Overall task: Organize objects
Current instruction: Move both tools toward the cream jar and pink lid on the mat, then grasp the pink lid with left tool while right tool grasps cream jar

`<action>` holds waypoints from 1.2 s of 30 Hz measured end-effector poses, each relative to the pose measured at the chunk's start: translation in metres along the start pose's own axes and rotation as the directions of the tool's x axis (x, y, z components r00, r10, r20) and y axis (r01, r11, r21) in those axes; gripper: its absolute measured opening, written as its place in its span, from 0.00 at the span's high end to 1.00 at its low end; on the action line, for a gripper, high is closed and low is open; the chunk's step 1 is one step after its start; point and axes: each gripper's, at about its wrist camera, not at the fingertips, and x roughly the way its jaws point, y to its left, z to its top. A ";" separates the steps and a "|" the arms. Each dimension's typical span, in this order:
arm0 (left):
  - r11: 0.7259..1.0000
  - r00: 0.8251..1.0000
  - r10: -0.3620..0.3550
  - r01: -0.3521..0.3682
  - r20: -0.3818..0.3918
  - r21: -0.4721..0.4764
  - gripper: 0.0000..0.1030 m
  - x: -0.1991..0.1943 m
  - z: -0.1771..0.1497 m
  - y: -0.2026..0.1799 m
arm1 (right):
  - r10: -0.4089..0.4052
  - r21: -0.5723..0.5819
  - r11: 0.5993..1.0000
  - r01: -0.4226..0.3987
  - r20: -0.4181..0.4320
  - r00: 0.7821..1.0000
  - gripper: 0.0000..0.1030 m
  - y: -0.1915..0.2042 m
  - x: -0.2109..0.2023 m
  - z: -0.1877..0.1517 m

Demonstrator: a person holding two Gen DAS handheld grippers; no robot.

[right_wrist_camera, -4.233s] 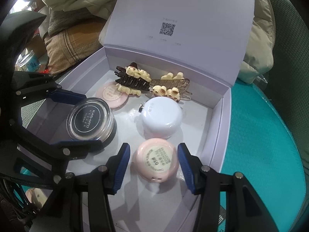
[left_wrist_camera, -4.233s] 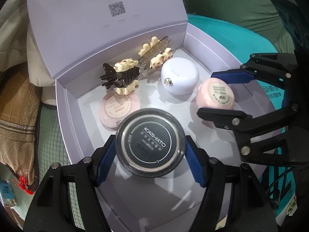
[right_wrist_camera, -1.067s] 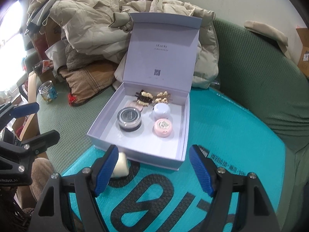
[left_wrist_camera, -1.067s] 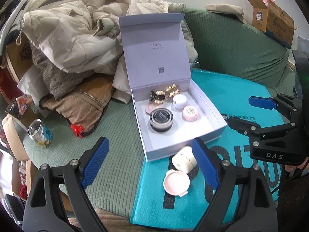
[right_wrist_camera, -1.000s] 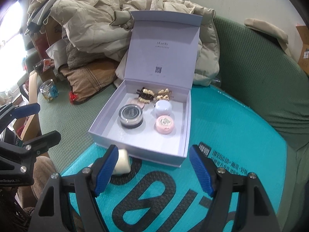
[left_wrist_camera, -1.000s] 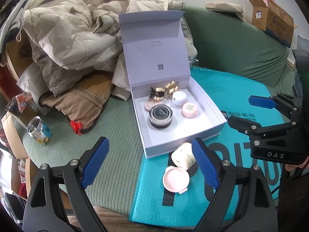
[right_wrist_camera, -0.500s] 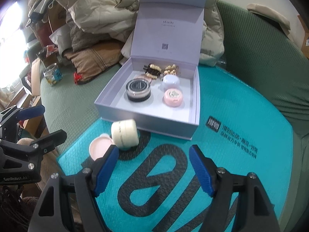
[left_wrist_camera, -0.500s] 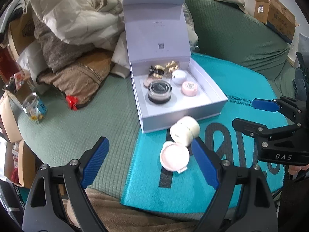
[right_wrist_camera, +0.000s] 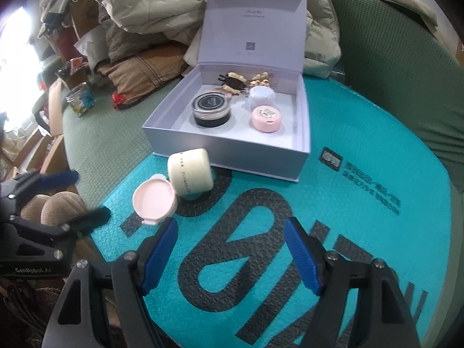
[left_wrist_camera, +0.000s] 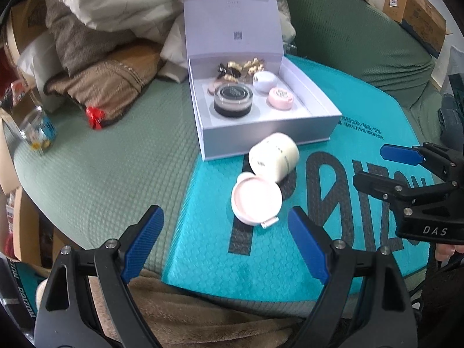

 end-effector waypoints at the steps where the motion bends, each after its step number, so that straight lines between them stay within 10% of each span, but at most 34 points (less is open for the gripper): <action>1: 1.000 1.000 -0.015 0.015 -0.011 -0.006 0.16 0.003 -0.002 0.001 | 0.017 -0.001 1.000 -0.017 0.007 1.000 0.26 0.001 0.002 -0.001; 32: 0.985 0.970 -0.172 0.171 -0.173 -0.020 0.16 0.081 -0.009 -0.003 | 0.133 -0.051 0.989 -0.136 -0.064 0.989 0.26 0.025 0.096 0.040; 36: 0.982 0.970 -0.188 0.184 -0.155 -0.043 0.16 0.082 -0.006 0.003 | 0.156 -0.077 0.984 -0.160 -0.055 0.986 0.48 0.028 0.102 0.041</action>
